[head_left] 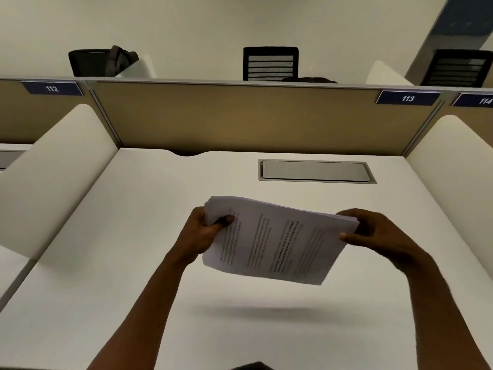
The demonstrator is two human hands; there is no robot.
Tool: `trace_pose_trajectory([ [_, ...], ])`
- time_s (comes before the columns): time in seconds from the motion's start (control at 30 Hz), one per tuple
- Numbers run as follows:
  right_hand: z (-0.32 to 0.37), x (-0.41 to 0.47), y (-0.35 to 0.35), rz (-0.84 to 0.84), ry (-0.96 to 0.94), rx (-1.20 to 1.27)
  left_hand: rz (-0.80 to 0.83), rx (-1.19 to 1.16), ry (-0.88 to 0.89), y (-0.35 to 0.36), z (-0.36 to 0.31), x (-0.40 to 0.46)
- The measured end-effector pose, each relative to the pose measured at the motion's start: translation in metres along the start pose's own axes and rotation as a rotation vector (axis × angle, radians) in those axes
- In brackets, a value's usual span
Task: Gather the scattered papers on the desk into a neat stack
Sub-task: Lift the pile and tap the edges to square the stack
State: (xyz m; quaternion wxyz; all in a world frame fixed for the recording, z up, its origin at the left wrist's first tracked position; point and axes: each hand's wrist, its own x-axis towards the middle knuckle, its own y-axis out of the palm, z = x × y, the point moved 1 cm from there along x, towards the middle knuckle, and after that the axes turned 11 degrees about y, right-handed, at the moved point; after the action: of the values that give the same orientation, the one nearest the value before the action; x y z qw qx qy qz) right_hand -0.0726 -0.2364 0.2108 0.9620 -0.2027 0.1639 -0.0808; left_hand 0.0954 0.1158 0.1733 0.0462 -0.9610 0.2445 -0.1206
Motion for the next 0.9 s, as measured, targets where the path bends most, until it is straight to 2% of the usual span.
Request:
trace_pose_trajectory([
  [0.1, -0.026, 0.001, 0.023, 0.173, 0.045, 0.374, -0.001, -0.177, -0.037, 0.000, 0.016, -0.010],
  [0.2, -0.033, 0.006, 0.056, 0.155, 0.078, 0.463, -0.010, -0.203, -0.062, 0.005, 0.026, -0.010],
  [0.37, -0.043, 0.013, 0.071, -0.080, 0.045, 0.482, -0.018, -0.210, -0.079, 0.005, 0.043, -0.011],
  [0.63, -0.104, 0.018, 0.101, -0.150, 0.238, 0.398, -0.010, -0.148, -0.263, 0.025, 0.095, -0.033],
  [0.77, -0.105, 0.024, 0.096, -0.294, 0.217, 0.407, -0.055, -0.154, -0.236, 0.026, 0.091, -0.029],
  [0.9, -0.113, 0.024, 0.098, -0.314, 0.207, 0.368, -0.061, -0.148, -0.233, 0.025, 0.094, -0.033],
])
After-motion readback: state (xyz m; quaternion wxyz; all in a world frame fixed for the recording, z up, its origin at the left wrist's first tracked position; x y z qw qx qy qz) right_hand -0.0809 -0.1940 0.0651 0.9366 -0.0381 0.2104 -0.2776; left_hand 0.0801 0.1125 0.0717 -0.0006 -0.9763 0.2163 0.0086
